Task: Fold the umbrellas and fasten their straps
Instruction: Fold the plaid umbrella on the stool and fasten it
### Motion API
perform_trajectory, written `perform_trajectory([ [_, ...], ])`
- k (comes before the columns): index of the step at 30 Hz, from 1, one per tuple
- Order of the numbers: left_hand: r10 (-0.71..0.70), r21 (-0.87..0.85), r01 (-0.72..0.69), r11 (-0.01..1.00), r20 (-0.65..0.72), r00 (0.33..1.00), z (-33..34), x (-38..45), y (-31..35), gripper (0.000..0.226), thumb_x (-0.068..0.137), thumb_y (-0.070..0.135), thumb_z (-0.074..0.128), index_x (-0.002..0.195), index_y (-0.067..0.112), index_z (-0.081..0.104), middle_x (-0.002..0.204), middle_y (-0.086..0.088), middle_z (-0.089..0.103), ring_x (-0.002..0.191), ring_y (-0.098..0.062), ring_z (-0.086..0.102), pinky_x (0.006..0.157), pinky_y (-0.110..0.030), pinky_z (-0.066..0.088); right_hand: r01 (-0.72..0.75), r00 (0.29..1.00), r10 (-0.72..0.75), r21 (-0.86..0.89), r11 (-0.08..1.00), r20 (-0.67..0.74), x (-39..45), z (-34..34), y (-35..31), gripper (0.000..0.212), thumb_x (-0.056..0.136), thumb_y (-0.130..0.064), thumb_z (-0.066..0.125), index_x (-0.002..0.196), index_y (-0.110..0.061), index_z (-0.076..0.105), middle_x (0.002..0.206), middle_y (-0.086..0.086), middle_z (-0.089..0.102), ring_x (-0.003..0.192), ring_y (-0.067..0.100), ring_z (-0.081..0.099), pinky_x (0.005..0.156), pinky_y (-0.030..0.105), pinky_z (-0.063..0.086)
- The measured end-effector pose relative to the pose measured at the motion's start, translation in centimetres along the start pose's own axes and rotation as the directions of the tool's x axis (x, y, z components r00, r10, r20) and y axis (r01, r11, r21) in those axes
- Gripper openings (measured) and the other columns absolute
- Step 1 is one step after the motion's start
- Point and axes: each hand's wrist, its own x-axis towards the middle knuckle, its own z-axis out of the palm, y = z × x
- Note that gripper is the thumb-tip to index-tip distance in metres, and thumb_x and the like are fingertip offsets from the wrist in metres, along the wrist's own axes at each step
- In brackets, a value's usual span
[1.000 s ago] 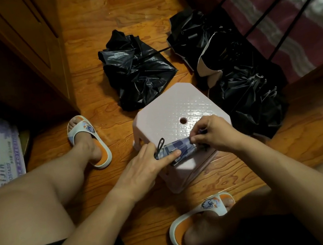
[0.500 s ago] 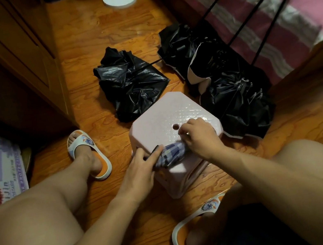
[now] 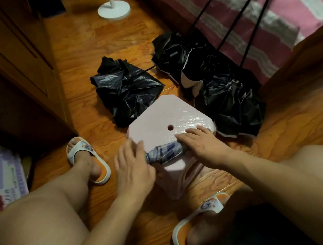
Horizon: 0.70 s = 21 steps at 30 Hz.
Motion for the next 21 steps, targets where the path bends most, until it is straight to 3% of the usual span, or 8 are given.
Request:
perform_trajectory([
  [2,0.297,-0.020,-0.296,0.955,0.030,0.954,-0.1,0.8,1.7,0.069,0.097,0.041,0.057,0.157,0.022,0.030,0.154,-0.004,0.037,0.143,-0.022,0.031,0.122,-0.042,0.022,-0.009,1.000,0.009,0.001,1.000,0.019,0.1,0.0,0.0,0.069,0.100,-0.025,0.058,0.160,-0.023,0.024,0.163,0.004,0.032,0.152,0.030,0.021,0.126,0.050,0.008],
  [3,0.345,-0.020,-0.345,0.938,0.098,0.933,0.0,1.5,2.5,0.068,0.098,0.047,0.055,0.157,0.024,0.030,0.152,-0.001,0.041,0.140,-0.021,0.035,0.121,-0.040,0.025,-0.040,0.999,0.040,-0.004,0.999,0.037,0.1,0.1,0.2,0.070,0.099,-0.032,0.060,0.159,-0.025,0.024,0.163,0.004,0.031,0.152,0.030,0.020,0.126,0.051,0.007],
  [6,0.236,-0.029,-0.236,0.971,0.229,0.944,0.9,3.6,2.8,0.060,0.099,0.048,0.055,0.153,0.028,0.038,0.143,0.001,0.050,0.131,-0.023,0.045,0.111,-0.042,0.039,-0.212,0.976,0.212,-0.013,0.977,0.047,-0.2,-0.1,1.4,0.069,0.098,-0.043,0.060,0.158,-0.035,0.027,0.161,0.001,0.032,0.150,0.032,0.019,0.124,0.053,0.008],
  [8,0.151,-0.042,-0.146,0.988,0.238,0.959,1.6,4.6,2.3,0.043,0.098,0.046,0.059,0.136,0.026,0.055,0.126,-0.002,0.059,0.117,-0.025,0.053,0.100,-0.044,0.047,-0.383,0.923,0.384,0.112,0.917,0.017,-0.4,-0.7,2.3,0.070,0.098,-0.041,0.061,0.159,-0.033,0.026,0.162,0.005,0.030,0.149,0.033,0.022,0.122,0.051,0.016],
  [12,0.017,-0.296,0.100,0.950,0.368,0.930,1.9,4.6,1.6,0.034,0.092,0.046,0.068,0.107,0.020,0.050,0.108,-0.006,0.063,0.097,-0.027,0.060,0.085,-0.041,0.052,-0.615,0.683,0.720,0.627,0.479,0.120,-0.7,-2.9,3.0,0.068,0.098,-0.031,0.061,0.157,-0.016,0.032,0.152,0.015,0.043,0.136,0.034,0.045,0.111,0.042,0.037],
  [16,0.065,-0.498,0.093,0.862,0.291,0.954,0.4,1.7,1.4,0.031,0.096,0.040,0.066,0.110,0.020,0.047,0.110,-0.006,0.057,0.096,-0.022,0.057,0.073,-0.034,0.045,-0.573,0.681,0.614,0.813,0.107,0.400,-1.9,-5.0,1.3,0.042,0.105,-0.035,0.053,0.136,-0.007,0.057,0.116,0.007,0.068,0.094,0.017,0.064,0.083,0.033,0.052],
  [18,0.079,-0.624,0.063,0.778,0.198,0.977,-1.1,0.2,2.2,0.030,0.094,0.037,0.070,0.109,0.022,0.048,0.111,-0.002,0.056,0.098,-0.017,0.057,0.072,-0.028,0.045,-0.492,0.757,0.454,0.867,-0.077,0.469,-2.5,-6.2,-0.2,0.037,0.107,-0.034,0.051,0.133,-0.009,0.058,0.122,0.005,0.068,0.102,0.017,0.066,0.090,0.033,0.054],
  [21,0.134,-0.703,-0.032,0.710,0.090,0.987,-3.2,-1.4,3.8,0.031,0.092,0.035,0.072,0.113,0.025,0.052,0.111,0.004,0.056,0.099,-0.007,0.058,0.077,-0.026,0.051,-0.355,0.859,0.314,0.912,-0.205,0.405,-2.8,-8.0,-2.4,0.034,0.107,-0.029,0.050,0.132,-0.008,0.061,0.128,0.007,0.070,0.117,0.023,0.067,0.106,0.041,0.051],
])
